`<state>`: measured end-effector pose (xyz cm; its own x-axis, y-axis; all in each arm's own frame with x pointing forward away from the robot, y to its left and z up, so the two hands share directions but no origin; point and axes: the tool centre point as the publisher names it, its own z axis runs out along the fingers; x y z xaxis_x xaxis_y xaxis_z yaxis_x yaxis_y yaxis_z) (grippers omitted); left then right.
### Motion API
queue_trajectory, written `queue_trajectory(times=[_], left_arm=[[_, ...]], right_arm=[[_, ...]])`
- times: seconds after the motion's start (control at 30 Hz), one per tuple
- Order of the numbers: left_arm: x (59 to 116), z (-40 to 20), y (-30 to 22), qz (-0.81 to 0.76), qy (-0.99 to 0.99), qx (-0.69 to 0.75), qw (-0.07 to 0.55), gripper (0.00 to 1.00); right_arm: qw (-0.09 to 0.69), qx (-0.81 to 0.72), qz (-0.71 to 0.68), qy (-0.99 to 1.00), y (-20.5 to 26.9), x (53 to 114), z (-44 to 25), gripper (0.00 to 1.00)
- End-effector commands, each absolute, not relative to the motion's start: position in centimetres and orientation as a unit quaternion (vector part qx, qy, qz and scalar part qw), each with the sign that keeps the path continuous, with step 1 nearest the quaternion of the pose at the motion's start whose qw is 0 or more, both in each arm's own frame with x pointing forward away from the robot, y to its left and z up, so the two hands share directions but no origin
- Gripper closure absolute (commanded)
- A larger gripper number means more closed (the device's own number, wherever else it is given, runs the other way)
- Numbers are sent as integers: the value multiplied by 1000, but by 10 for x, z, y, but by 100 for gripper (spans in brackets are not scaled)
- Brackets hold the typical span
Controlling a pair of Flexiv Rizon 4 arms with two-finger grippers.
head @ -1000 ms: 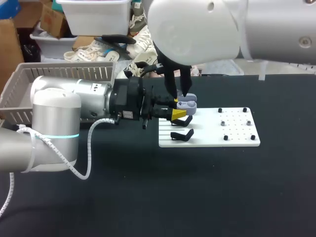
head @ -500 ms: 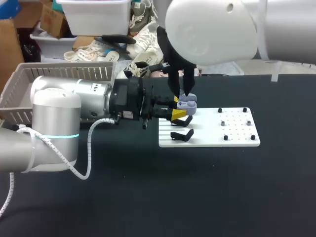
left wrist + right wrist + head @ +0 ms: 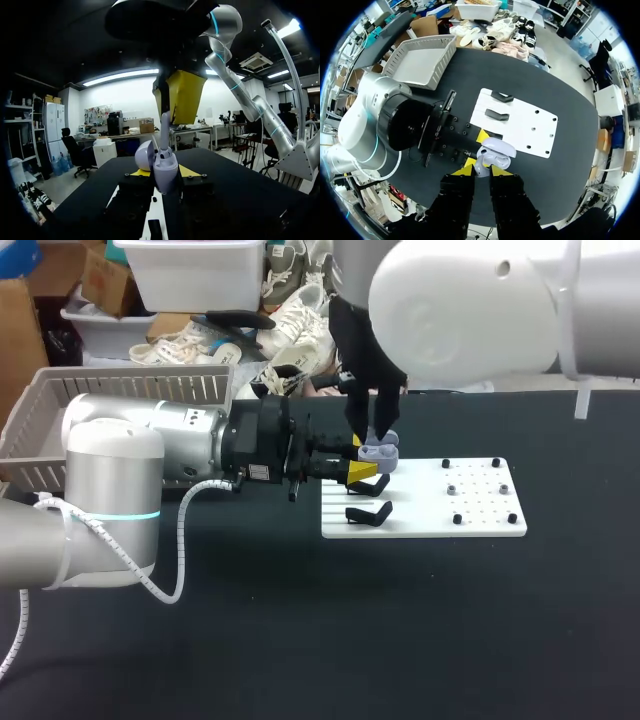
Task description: Pick up each earbud case from the left stands, insert the matching earbuds, close the lid, and place the case in the box.
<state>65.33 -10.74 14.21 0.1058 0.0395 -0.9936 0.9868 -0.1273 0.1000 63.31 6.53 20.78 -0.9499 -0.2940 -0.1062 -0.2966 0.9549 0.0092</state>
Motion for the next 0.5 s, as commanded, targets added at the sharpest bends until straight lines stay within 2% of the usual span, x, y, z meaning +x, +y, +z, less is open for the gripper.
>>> queue_trajectory(times=[0.03,0.5], left_arm=[[653,142,-107,-491,453,566,483,100],[653,142,-107,-491,453,566,483,100]], right_arm=[[57,-149,19,987,62,631,204,100],[59,-146,39,987,58,633,198,100]])
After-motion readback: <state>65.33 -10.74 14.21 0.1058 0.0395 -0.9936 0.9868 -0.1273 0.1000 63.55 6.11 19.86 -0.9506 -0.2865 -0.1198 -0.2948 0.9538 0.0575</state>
